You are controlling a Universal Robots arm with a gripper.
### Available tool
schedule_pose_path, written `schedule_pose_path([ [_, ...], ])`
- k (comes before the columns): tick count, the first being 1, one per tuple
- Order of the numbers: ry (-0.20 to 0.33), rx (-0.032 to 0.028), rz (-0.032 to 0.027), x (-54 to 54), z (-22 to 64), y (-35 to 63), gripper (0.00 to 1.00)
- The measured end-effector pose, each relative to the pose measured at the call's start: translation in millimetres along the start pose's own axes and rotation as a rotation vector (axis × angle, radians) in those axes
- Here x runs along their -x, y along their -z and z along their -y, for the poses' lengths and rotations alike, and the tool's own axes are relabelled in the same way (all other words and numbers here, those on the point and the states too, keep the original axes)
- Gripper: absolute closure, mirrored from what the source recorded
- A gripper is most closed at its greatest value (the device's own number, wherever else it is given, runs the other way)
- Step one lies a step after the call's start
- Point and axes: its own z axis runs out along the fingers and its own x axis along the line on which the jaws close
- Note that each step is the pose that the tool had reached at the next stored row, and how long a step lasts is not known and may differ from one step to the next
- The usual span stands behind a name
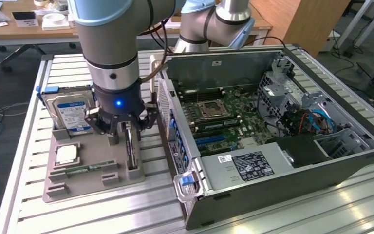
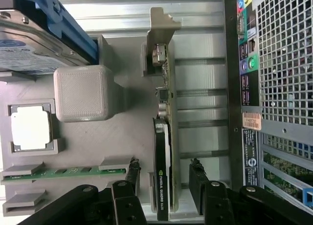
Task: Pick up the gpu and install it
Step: 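Pick up the gpu and move the gpu toward the slot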
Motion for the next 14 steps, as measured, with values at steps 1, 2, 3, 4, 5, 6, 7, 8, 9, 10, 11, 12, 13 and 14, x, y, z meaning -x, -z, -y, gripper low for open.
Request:
schedule_pose_path([
  [1, 0.0, -0.0001, -0.0002, -0.1, -0.6, -1.1, 0.47],
  [2, 0.0, 0.0, -0.0001, -0.1, -1.1, -2.3, 0.47],
  [3, 0.0, 0.0, -0.0001, -0.2, -1.6, -3.5, 0.47],
  [4, 0.0, 0.0, -0.0001, -0.3, -2.0, -4.6, 0.47],
  [5, 0.0, 0.0, -0.0001, -0.3, -2.3, -5.9, 0.47],
  [6, 0.0, 0.0001, 0.0, -0.3, -2.6, -7.1, 0.47],
  [7, 0.0, 0.0, 0.0, -0.4, -2.8, -8.3, 0.47],
  [8, 0.0, 0.0001, 0.0, -0.5, -3.1, -9.5, 0.47],
  [9, 0.0, 0.0, 0.0, -0.5, -3.3, -10.8, 0.47],
  [10, 0.0, 0.0001, 0.0, -0.5, -3.5, -12.1, 0.47],
  [11, 0.0, 0.0001, 0.0, -0.6, -3.6, -13.4, 0.47],
  [12, 0.0, 0.0, -0.0001, -0.6, -3.6, -14.9, 0.47],
  [13, 0.0, 0.0, -0.0002, -0.7, -3.8, -16.2, 0.47],
  [14, 0.0, -0.0001, -0.0003, -0.8, -3.8, -17.6, 0.47],
])
